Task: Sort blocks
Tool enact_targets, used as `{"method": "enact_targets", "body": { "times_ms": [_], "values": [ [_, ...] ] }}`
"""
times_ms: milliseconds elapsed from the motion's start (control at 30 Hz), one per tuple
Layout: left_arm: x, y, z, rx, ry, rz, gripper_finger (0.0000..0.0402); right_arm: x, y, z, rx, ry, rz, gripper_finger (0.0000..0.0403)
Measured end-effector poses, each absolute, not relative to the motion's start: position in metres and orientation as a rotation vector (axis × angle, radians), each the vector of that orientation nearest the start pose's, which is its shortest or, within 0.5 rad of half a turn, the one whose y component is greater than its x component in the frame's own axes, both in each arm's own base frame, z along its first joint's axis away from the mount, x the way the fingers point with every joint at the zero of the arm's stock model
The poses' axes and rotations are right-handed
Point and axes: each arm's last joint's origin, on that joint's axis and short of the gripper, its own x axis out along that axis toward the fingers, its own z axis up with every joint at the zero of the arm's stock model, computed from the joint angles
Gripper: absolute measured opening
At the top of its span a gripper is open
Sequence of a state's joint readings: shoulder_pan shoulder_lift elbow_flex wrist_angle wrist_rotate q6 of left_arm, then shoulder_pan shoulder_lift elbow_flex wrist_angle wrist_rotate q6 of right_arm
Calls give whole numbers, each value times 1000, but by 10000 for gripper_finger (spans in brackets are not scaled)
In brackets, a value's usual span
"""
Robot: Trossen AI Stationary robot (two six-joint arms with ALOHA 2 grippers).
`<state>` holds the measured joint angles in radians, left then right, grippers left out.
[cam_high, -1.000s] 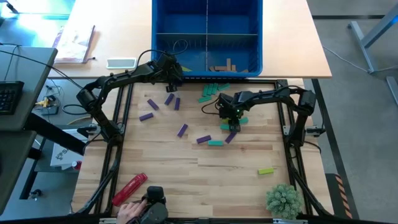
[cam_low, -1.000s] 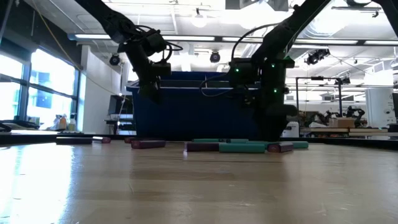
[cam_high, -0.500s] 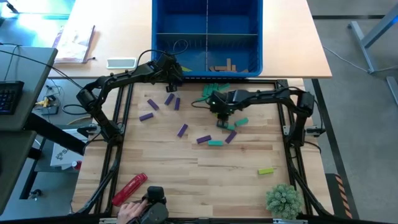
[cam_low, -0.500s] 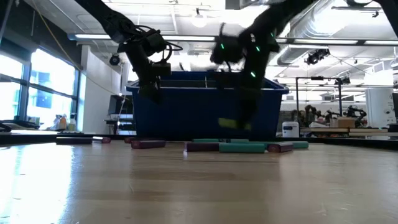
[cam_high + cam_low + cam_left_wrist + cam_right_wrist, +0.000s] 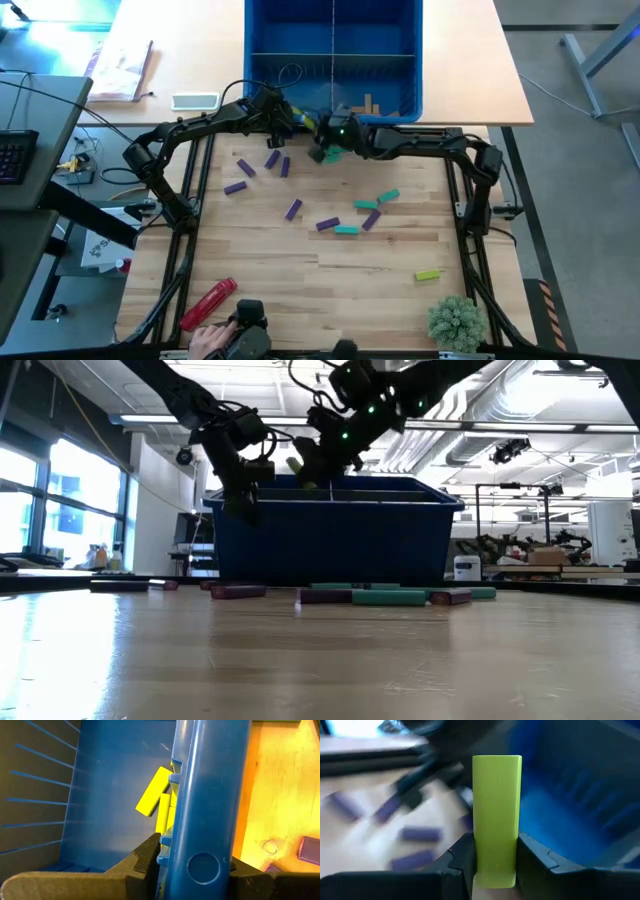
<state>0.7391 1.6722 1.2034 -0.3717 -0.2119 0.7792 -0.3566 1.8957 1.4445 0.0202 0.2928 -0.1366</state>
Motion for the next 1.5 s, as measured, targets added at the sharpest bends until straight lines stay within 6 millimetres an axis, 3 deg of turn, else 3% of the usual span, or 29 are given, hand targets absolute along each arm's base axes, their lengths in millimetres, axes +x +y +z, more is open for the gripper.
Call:
{"method": "enact_targets", "body": {
  "times_ms": [200,400,667,1067,1133,1267,1500],
  "values": [
    [260,245,237,450,1121,504,80,412,-198,259,-99,242,-742,91],
    [260,244,237,456,1118,492,80,414,-220,247,4,102,-748,91],
    [260,244,237,456,1115,490,80,418,-227,236,62,93,-760,113],
    [260,244,238,455,1114,488,80,415,-228,237,82,111,-835,140],
    [260,244,238,456,1114,488,80,414,-223,246,41,122,-824,140],
    [260,244,238,456,1113,488,80,408,-196,282,-39,135,-871,142],
    [260,244,238,455,1113,488,80,389,-115,329,-191,324,-957,142]
  ]
}}
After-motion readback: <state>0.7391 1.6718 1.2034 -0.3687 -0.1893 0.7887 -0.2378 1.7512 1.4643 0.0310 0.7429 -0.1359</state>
